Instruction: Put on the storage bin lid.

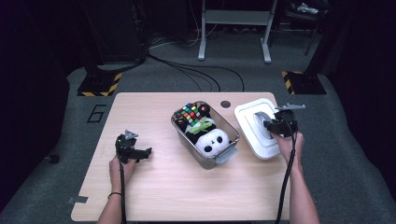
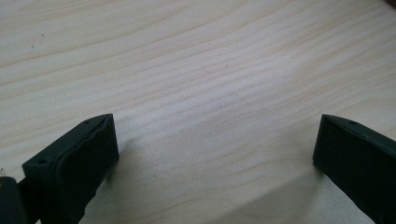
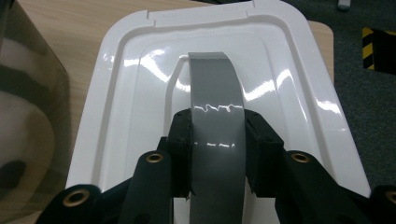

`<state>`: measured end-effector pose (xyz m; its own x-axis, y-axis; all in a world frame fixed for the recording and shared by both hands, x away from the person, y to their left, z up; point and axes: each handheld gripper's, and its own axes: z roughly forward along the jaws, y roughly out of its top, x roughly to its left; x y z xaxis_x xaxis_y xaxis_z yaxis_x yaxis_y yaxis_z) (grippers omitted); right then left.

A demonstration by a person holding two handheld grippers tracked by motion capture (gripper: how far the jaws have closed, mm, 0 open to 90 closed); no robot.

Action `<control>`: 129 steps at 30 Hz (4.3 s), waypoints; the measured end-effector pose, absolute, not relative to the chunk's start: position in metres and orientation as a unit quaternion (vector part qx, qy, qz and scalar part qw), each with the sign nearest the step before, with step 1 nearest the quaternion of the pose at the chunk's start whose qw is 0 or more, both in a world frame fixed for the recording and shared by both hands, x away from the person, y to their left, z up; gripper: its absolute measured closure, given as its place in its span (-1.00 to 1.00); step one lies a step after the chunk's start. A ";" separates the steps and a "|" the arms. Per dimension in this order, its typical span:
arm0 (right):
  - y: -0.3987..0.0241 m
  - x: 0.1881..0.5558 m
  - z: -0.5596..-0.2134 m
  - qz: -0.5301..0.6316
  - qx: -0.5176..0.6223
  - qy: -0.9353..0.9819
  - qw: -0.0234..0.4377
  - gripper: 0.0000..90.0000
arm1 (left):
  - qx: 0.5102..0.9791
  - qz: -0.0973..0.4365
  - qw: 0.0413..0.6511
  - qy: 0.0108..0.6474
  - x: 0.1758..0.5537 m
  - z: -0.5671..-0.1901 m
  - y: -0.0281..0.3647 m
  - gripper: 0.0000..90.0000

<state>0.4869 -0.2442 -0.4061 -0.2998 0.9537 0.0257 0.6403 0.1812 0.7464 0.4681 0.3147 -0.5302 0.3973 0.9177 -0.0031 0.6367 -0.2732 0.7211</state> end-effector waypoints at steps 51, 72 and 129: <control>-0.183 0.459 -0.303 0.370 0.448 0.765 0.278 0.48 | 0.768 0.214 0.328 0.506 0.468 -0.530 0.315 -1.00; -0.129 0.451 -0.295 0.404 0.399 0.786 0.244 0.48 | 0.768 0.215 0.328 0.506 0.468 -0.530 0.315 -1.00; -0.060 0.467 -0.367 0.431 0.421 0.782 0.162 0.34 | 0.768 0.214 0.329 0.506 0.468 -0.530 0.315 -1.00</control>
